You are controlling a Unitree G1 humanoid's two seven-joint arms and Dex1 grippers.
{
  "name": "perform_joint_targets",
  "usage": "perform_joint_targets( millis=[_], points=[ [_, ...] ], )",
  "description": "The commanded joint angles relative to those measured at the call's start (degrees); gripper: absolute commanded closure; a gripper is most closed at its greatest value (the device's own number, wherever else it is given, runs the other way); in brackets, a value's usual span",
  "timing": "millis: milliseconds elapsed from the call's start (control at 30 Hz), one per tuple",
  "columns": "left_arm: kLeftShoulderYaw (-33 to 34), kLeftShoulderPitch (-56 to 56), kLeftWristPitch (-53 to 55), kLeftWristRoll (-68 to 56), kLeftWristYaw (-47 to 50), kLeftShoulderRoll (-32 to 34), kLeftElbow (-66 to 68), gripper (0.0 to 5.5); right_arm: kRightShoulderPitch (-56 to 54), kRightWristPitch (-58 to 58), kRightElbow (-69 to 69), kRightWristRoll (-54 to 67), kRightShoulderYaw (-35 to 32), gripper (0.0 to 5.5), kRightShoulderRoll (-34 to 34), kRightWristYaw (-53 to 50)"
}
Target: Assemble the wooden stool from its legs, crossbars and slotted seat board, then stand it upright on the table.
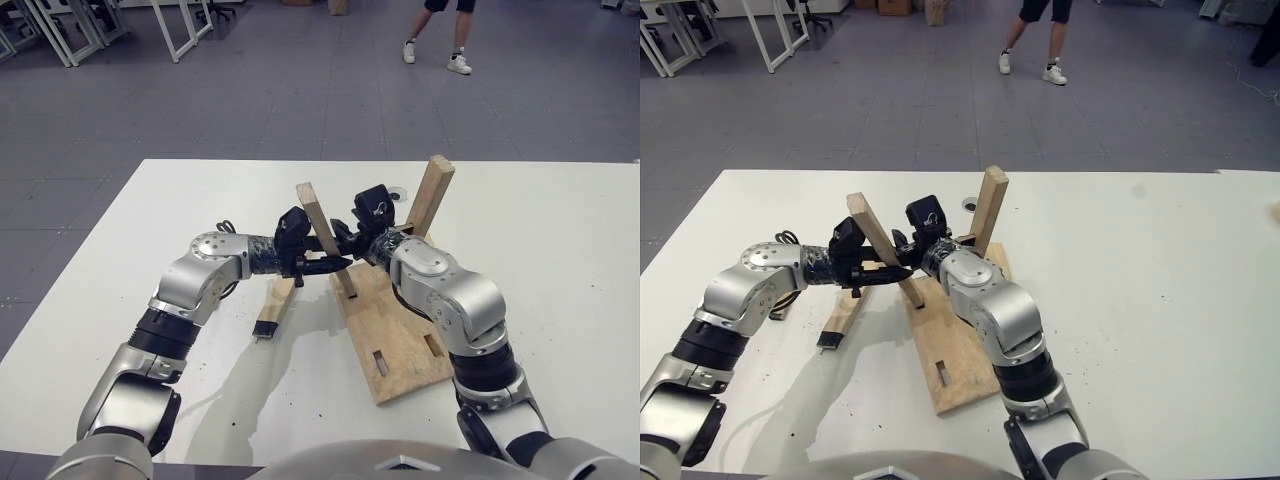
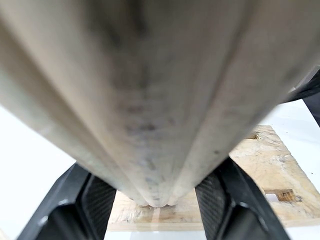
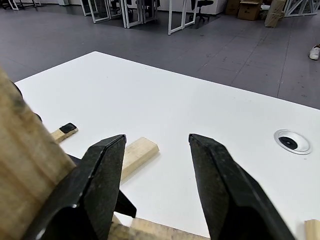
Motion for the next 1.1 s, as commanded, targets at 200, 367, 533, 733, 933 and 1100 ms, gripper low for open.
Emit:
perform_joint_targets(
  millis=[200,367,533,733,933,1100],
  points=[
    [-8.2,4.2,3.9,11.6,1.5,1.7,11.7,3.46,10.7,16.5,-25.1,29.9,-23.8,3.19,-11.6,16.7],
    [-8.0,3.3,2.2,11.7,1.0,1.7,13.9,3.46,22.6,17.6,-18.4,29.1,-23.7,3.19,-41.0,32.6],
    [-9.1,0.9,0.0,12.4,-0.3,0.7,16.3,3.46,10.8,-2.1,11.3,3.3,-20.4,3.19,-42.0,12.4],
    [-9.8,1.5,-2.1,12.1,-0.6,0.5,17.3,3.46,-5.1,-12.2,19.1,-2.6,-7.9,3.19,-22.9,7.0],
    [-11.7,-1.6,-2.9,13.0,-2.6,-0.5,18.8,3.46,1.4,-4.2,-2.9,10.8,5.7,3.19,-9.6,16.5],
    [-11.3,-2.1,-4.2,11.9,-6.3,-0.1,19.3,3.46,3.5,-3.6,-0.2,4.7,-1.2,3.19,-15.8,15.2]
  ],
)
